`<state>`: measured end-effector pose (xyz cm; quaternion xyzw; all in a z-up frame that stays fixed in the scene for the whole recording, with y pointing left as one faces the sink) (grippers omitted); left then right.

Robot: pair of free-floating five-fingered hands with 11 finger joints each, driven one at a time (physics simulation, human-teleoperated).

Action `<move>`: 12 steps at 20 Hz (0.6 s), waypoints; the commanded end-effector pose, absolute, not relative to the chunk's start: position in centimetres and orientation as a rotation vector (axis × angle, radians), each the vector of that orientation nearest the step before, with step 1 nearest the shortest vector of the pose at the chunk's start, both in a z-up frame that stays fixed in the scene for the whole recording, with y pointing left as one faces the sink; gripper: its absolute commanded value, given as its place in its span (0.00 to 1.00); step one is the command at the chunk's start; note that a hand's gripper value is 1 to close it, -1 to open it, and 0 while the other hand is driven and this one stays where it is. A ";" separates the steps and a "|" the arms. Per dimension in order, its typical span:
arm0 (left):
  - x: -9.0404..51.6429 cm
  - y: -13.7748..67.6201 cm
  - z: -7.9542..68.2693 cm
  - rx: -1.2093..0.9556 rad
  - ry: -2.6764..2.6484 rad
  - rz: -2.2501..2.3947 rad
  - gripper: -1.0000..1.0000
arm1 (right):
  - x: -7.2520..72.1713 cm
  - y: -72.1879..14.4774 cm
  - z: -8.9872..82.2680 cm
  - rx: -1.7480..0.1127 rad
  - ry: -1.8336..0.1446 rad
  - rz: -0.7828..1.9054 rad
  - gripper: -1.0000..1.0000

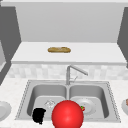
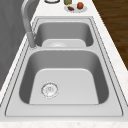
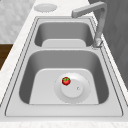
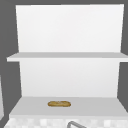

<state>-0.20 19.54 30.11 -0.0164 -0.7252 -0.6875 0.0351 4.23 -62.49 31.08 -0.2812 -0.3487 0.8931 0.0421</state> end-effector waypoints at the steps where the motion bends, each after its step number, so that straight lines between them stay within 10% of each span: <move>1: -0.2 19.5 30.1 -0.050 -2.229 -2.113 0.50 | 4.2 -61.4 31.3 -0.762 -1.124 2.639 0.00; 12: -0.2 19.5 30.1 -0.050 -2.229 -2.113 0.50 | 4.2 -58.4 31.4 -0.712 -1.208 2.568 0.00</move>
